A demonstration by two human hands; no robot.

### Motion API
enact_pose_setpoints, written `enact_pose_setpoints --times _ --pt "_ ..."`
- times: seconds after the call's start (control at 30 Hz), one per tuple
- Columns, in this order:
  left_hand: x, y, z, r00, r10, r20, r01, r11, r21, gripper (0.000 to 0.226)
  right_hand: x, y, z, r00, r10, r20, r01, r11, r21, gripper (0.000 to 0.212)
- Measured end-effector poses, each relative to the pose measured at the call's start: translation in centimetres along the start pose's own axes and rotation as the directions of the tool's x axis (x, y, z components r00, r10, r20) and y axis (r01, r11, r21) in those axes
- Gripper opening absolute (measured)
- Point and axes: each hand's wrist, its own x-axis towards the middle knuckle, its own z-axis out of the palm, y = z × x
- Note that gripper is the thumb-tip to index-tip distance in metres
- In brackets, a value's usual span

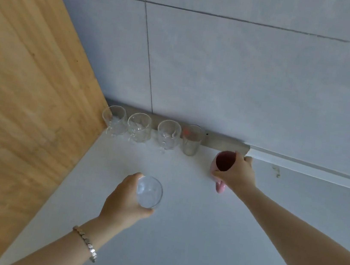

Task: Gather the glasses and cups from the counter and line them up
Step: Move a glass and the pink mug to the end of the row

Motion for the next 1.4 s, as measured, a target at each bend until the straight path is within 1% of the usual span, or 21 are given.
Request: enact_pose_setpoints --times 0.03,0.1,0.17,0.27,0.37,0.47,0.57,0.6,0.63,0.7,0.73,0.8,0.87,0.97,1.03,1.13,1.23,1.3,1.4 --pt "0.2 0.0 -0.1 1.0 -0.001 0.005 0.001 1.0 0.013 0.078 1.2 -0.7 0.0 1.0 0.0 -0.023 0.0 1.0 0.019 0.075" --pt "0.5 0.3 -0.1 1.0 -0.012 0.007 0.012 1.0 0.014 0.08 3.4 -1.7 0.1 0.999 0.009 -0.05 -0.007 0.999 0.046 0.073" --pt "0.8 0.7 0.0 1.0 -0.025 0.009 0.025 1.0 0.006 0.08 4.9 -2.4 0.4 0.999 0.019 -0.05 -0.017 0.999 0.028 0.078" --pt "1.0 1.3 0.3 0.999 -0.032 -0.003 0.031 0.999 -0.017 0.078 6.3 -3.0 1.0 0.999 -0.006 -0.049 0.006 1.0 -0.016 0.087" --pt "0.8 1.6 0.6 0.998 -0.05 -0.029 0.049 0.998 -0.046 0.075 6.8 -2.9 1.6 0.998 -0.013 -0.064 0.013 1.0 -0.003 0.09" --pt "0.3 1.5 0.9 0.996 -0.08 -0.038 0.077 0.994 -0.075 0.071 6.7 -2.2 1.7 0.996 -0.049 -0.068 0.054 0.997 0.062 0.096" --pt "-0.7 1.3 0.8 0.993 -0.11 -0.038 0.106 0.99 -0.092 0.062 5.7 -1.2 1.3 0.996 -0.065 -0.055 0.074 0.982 0.177 0.092" --pt "-0.9 1.1 0.6 0.992 -0.123 -0.041 0.118 0.988 -0.101 0.061 5.2 -0.6 1.3 0.997 -0.072 -0.039 0.077 0.98 0.181 0.091" --pt "-1.0 0.8 0.3 0.99 -0.13 -0.045 0.125 0.986 -0.109 0.061 4.7 -0.1 1.4 0.996 -0.085 -0.015 0.087 0.985 0.149 0.089" --pt "-1.1 -0.2 -0.3 0.988 -0.143 -0.06 0.135 0.983 -0.121 0.061 3.4 1.1 1.8 0.994 -0.083 0.077 0.081 0.996 0.035 0.083" --pt "-0.9 -0.8 -0.6 0.987 -0.146 -0.073 0.137 0.983 -0.12 0.063 2.7 1.5 2.0 0.991 -0.057 0.124 0.058 0.998 -0.003 0.079" --pt "-0.3 -2.1 -1.9 0.985 -0.159 -0.07 0.153 0.985 -0.083 0.076 0.7 1.9 2.6 0.973 0.026 0.23 -0.023 1.0 -0.014 0.071" --pt "1.0 -3.7 -3.5 0.986 -0.16 -0.044 0.159 0.987 -0.03 0.089 -1.3 1.9 3.3 0.956 0.05 0.288 -0.036 0.998 -0.054 0.059" --pt "3.8 -5.9 -6.6 0.995 -0.097 -0.028 0.098 0.993 0.058 0.088 -4.0 0.8 4.1 0.922 -0.004 0.386 0.082 0.979 -0.185 0.04" --pt "6.0 -7.1 -8.5 0.997 -0.07 -0.035 0.073 0.993 0.097 0.083 -5.6 -0.5 4.7 0.891 -0.024 0.453 0.141 0.964 -0.225 0.035" --pt "9.3 -8.5 -11.0 1.0 -0.007 -0.027 0.01 0.99 0.139 0.075 -7.6 -2.4 6.0 0.88 -0.036 0.474 0.163 0.959 -0.23 0.034" --pt "12.0 -9.3 -12.4 0.998 0.05 -0.025 -0.045 0.985 0.167 0.072 -9.3 -3.7 7.3 0.889 -0.023 0.457 0.128 0.972 -0.199 0.033" --pt "13.1 -9.8 -12.9 0.996 0.087 -0.021 -0.082 0.982 0.173 0.064 -10.4 -4.4 8.1 0.893 -0.014 0.449 0.108 0.977 -0.185 0.033" --pt "13.9 -10.7 -13.0 0.995 0.095 -0.009 -0.093 0.984 0.149 0.056 -11.8 -5.1 9.1 0.896 -0.01 0.444 0.095 0.981 -0.169 0.032"
